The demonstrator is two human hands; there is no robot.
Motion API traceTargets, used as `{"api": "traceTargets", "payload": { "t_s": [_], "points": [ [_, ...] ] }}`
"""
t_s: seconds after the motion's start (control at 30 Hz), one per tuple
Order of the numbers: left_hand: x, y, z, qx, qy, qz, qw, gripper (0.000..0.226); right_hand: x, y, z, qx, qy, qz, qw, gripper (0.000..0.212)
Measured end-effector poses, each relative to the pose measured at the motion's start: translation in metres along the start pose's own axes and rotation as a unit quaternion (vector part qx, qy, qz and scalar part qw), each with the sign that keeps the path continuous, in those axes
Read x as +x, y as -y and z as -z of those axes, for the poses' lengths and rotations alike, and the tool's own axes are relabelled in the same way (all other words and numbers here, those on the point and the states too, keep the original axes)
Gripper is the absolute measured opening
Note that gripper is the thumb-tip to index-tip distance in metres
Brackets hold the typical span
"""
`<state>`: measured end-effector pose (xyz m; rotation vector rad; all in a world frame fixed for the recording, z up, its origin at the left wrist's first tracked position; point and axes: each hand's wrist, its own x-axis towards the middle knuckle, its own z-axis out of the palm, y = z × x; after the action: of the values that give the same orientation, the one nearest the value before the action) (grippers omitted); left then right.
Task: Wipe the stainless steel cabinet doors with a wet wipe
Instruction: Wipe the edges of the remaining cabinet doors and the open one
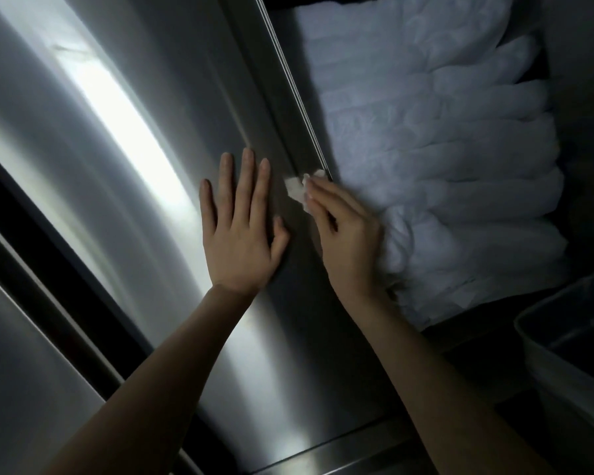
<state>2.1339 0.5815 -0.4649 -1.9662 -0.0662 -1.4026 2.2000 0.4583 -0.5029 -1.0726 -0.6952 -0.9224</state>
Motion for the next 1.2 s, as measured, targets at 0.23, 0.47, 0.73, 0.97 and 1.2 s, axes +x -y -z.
{"api": "traceTargets", "payload": {
  "t_s": [0.23,0.47,0.73,0.97,1.2],
  "points": [
    [-0.002,-0.002,0.001,0.004,-0.011,0.002,1.0,0.068,-0.116,-0.053,0.083,-0.149,0.133,0.028,0.979,0.018],
    [-0.001,0.0,-0.001,0.007,-0.011,0.0,1.0,0.065,-0.124,-0.061,0.097,-0.14,0.179,0.005,0.974,0.021],
    [0.0,0.0,0.002,0.02,-0.003,0.002,1.0,0.063,-0.157,-0.075,0.11,-0.141,0.198,-0.046,0.969,0.03],
    [-0.041,-0.028,0.006,-0.005,0.04,0.012,0.999,0.059,-0.141,-0.062,0.105,-0.123,0.214,-0.075,0.966,0.03],
    [-0.061,-0.02,-0.001,0.003,0.021,0.016,1.0,0.055,-0.053,-0.015,0.028,-0.019,0.021,-0.068,0.997,0.014]
  ]
}}
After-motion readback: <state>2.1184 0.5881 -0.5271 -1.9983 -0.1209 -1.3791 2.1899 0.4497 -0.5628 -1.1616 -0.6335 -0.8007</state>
